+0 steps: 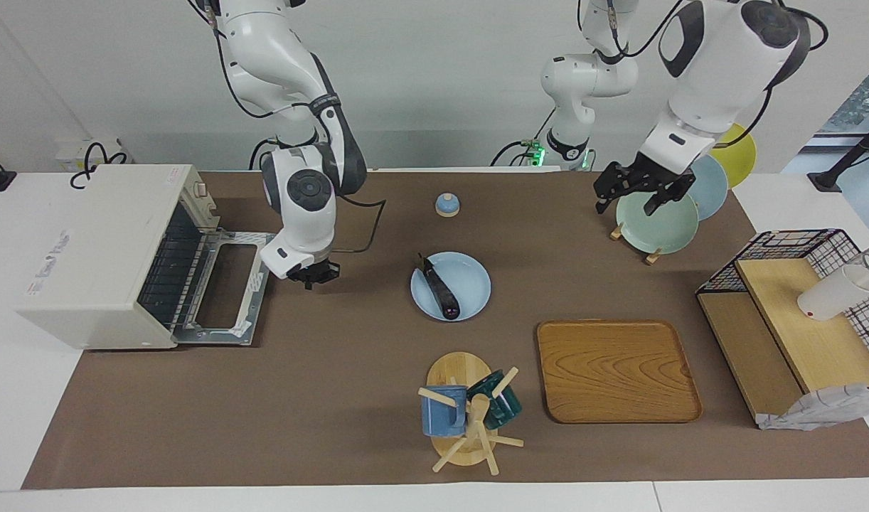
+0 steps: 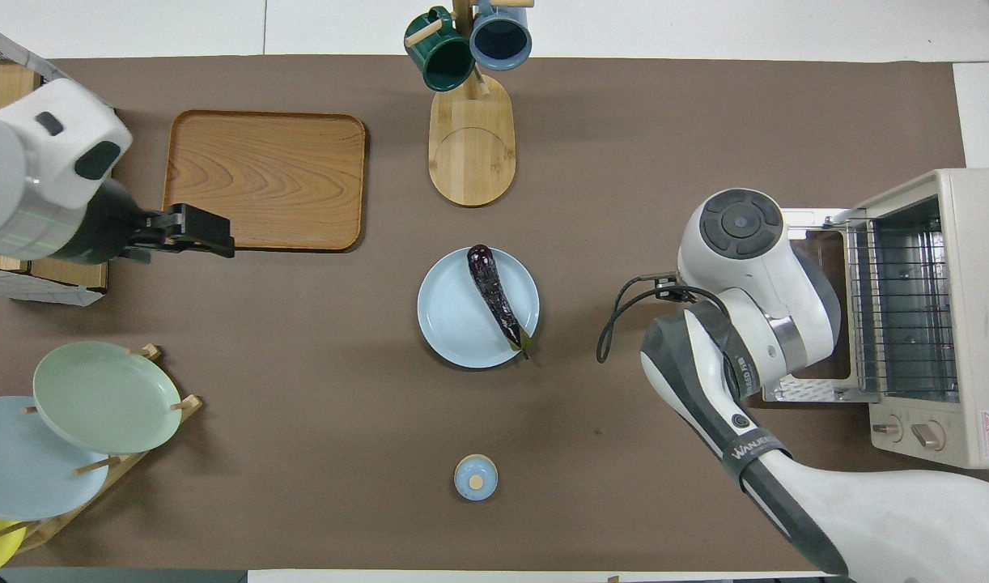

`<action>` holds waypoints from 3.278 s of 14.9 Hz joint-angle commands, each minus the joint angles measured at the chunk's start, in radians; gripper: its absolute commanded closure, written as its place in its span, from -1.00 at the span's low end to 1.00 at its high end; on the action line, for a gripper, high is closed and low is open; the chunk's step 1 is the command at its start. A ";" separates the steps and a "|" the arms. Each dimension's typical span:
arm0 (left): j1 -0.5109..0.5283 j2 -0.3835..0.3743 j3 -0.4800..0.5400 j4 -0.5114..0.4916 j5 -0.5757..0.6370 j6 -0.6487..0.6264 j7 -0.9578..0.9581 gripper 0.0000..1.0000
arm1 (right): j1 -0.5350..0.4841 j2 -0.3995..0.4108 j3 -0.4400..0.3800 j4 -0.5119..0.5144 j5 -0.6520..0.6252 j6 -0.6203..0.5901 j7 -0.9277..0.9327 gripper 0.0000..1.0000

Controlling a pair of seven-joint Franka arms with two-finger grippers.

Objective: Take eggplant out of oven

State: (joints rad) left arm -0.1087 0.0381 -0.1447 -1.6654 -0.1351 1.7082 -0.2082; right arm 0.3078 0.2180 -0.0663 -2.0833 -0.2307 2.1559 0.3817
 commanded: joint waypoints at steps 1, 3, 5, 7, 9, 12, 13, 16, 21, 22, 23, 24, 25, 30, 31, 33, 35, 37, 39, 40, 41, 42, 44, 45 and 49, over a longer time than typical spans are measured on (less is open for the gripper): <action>-0.103 0.135 0.010 0.038 -0.020 0.094 -0.121 -1.00 | -0.036 -0.042 0.014 -0.057 -0.038 0.038 -0.050 1.00; -0.147 0.192 0.010 0.038 -0.021 0.160 -0.181 -1.00 | -0.041 -0.034 0.013 -0.061 -0.070 0.052 -0.060 1.00; -0.186 0.239 0.010 0.033 -0.024 0.250 -0.271 -1.00 | -0.070 -0.035 0.014 -0.083 -0.105 0.071 -0.058 1.00; -0.235 0.293 0.010 0.036 -0.023 0.321 -0.350 -1.00 | -0.090 -0.034 0.014 -0.107 -0.107 0.119 -0.066 1.00; -0.293 0.350 0.011 0.039 -0.012 0.379 -0.430 -1.00 | -0.098 -0.032 0.014 -0.109 -0.108 0.119 -0.087 1.00; -0.367 0.397 0.017 0.030 0.018 0.457 -0.519 -1.00 | -0.108 -0.028 0.014 -0.109 -0.127 0.119 -0.110 1.00; -0.376 0.398 0.016 0.021 0.025 0.468 -0.537 -1.00 | -0.110 -0.028 0.014 -0.109 -0.148 0.118 -0.110 1.00; -0.408 0.422 0.017 0.007 0.026 0.499 -0.574 -1.00 | -0.134 -0.028 0.014 -0.109 -0.171 0.119 -0.116 1.00; -0.445 0.422 0.017 -0.060 0.028 0.547 -0.579 -1.00 | -0.141 -0.038 0.011 -0.092 -0.199 0.082 -0.158 1.00; -0.445 0.422 0.017 -0.066 0.028 0.553 -0.579 -1.00 | -0.148 -0.048 0.007 -0.072 -0.209 0.050 -0.190 1.00; -0.445 0.422 0.017 -0.071 0.028 0.559 -0.576 -1.00 | -0.173 -0.057 0.010 -0.040 -0.211 0.009 -0.223 1.00; -0.445 0.422 0.017 -0.079 0.028 0.571 -0.576 -1.00 | -0.186 -0.058 0.011 -0.005 -0.210 -0.037 -0.262 1.00; -0.447 0.422 0.017 -0.088 0.028 0.577 -0.576 -0.98 | -0.196 -0.063 0.010 0.031 -0.210 -0.074 -0.294 1.00; -0.454 0.417 0.017 -0.117 0.029 0.611 -0.582 -0.83 | -0.251 -0.140 0.008 0.069 -0.194 -0.171 -0.401 1.00; -0.456 0.417 0.017 -0.120 0.029 0.613 -0.582 -0.79 | -0.266 -0.160 0.010 0.069 -0.181 -0.197 -0.434 1.00; -0.460 0.416 0.017 -0.122 0.029 0.614 -0.582 -0.65 | -0.301 -0.198 0.007 0.068 -0.125 -0.209 -0.510 1.00; -0.462 0.416 0.017 -0.120 0.029 0.614 -0.583 -0.35 | -0.340 -0.215 0.008 0.068 -0.105 -0.209 -0.575 1.00; -0.468 0.416 0.017 -0.119 0.029 0.614 -0.583 0.06 | -0.348 -0.227 0.008 0.078 -0.066 -0.238 -0.586 1.00; -0.468 0.416 0.017 -0.119 0.029 0.613 -0.582 0.45 | -0.339 -0.246 0.014 0.149 -0.032 -0.336 -0.584 1.00; -0.468 0.416 0.017 -0.117 0.029 0.611 -0.583 0.65 | -0.335 -0.246 0.020 0.228 -0.004 -0.412 -0.583 1.00; -0.468 0.416 0.017 -0.117 0.029 0.610 -0.582 0.83 | -0.329 -0.230 0.026 0.327 0.037 -0.472 -0.580 1.00; -0.467 0.416 0.017 -0.116 0.029 0.608 -0.582 1.00 | -0.314 -0.203 0.034 0.389 0.057 -0.502 -0.578 1.00; -0.464 0.416 0.019 -0.108 0.029 0.594 -0.582 1.00 | -0.302 -0.189 0.034 0.425 0.097 -0.537 -0.580 1.00; -0.459 0.416 0.020 -0.093 0.029 0.578 -0.582 1.00 | -0.300 -0.183 0.034 0.466 0.161 -0.582 -0.569 1.00; -0.392 0.405 0.065 0.042 0.071 0.421 -0.527 1.00 | -0.296 -0.169 0.034 0.483 0.188 -0.630 -0.526 0.93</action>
State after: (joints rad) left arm -0.5470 0.4585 -0.0938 -1.6944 -0.0988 2.2271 -0.7651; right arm 0.0201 0.0192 -0.0340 -1.6334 -0.0693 1.5558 -0.1621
